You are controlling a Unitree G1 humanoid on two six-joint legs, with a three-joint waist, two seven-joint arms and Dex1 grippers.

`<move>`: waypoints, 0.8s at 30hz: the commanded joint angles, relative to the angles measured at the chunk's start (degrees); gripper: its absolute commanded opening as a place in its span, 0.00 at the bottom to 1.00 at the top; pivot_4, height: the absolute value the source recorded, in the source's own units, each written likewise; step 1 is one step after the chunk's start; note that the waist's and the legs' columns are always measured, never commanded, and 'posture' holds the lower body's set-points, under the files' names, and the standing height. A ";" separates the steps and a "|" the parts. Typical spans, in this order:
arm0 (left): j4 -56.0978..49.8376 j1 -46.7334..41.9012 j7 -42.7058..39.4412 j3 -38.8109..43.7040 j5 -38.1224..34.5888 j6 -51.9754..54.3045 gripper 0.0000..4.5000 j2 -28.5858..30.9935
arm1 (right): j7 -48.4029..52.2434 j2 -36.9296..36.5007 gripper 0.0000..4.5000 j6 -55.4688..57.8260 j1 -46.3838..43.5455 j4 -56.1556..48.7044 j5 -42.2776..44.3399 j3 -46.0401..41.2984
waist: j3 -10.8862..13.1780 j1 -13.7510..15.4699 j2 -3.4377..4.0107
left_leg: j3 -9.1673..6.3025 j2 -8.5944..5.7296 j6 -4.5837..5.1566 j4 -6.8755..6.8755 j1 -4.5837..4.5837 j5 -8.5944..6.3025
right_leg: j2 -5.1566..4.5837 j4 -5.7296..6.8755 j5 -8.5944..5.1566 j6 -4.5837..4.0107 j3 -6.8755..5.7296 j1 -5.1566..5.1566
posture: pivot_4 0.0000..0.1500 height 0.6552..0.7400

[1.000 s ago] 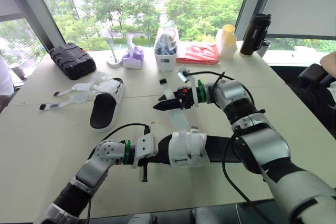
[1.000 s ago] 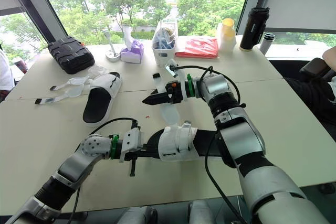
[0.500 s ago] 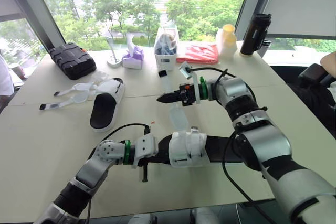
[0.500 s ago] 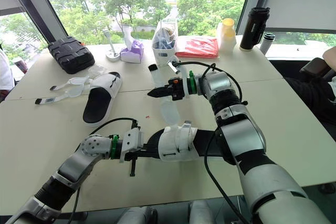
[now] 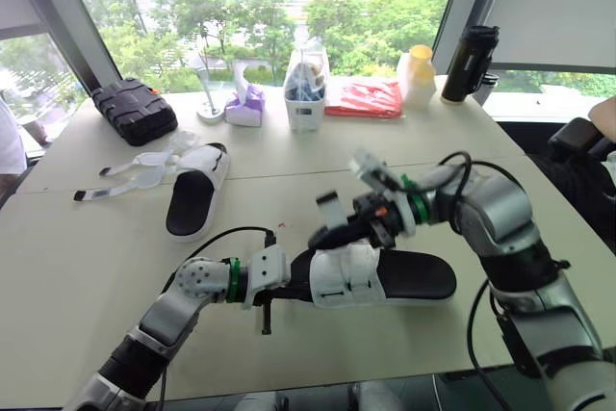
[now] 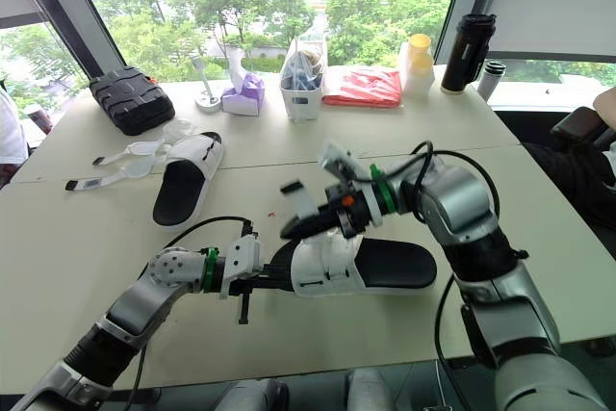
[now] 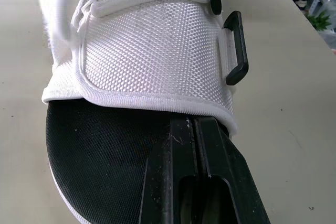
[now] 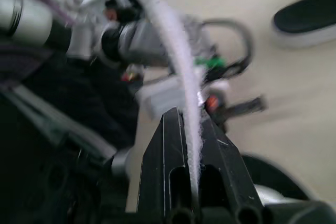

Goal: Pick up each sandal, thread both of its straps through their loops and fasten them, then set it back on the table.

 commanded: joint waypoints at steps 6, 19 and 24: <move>4.24 2.62 -0.22 -2.68 4.24 3.47 0.00 1.33 | -1.26 -2.52 0.01 -1.47 3.21 -6.31 3.05 2.17 | -0.02 0.07 -0.05 | -0.02 0.01 0.00 0.00 -0.02 0.00 | 0.00 -0.02 0.00 0.00 -0.02 0.00 | 1.00 1.00; 4.32 2.57 -0.25 -2.71 4.23 3.49 0.00 1.30 | 3.15 -12.00 0.93 -10.67 7.17 -10.44 0.77 5.38 | -0.04 0.11 -0.09 | -0.02 0.02 0.00 0.00 0.02 0.00 | 0.01 -0.04 -0.01 0.01 -0.04 0.06 | 1.00 1.00; 4.33 2.69 -0.11 -2.78 4.21 3.40 0.00 1.03 | 6.31 -20.41 0.93 -13.10 11.91 -12.86 2.11 2.26 | -0.03 0.14 -0.11 | -0.02 0.03 0.00 0.00 0.03 0.00 | 0.00 -0.07 -0.03 0.04 -0.07 0.10 | 1.00 1.00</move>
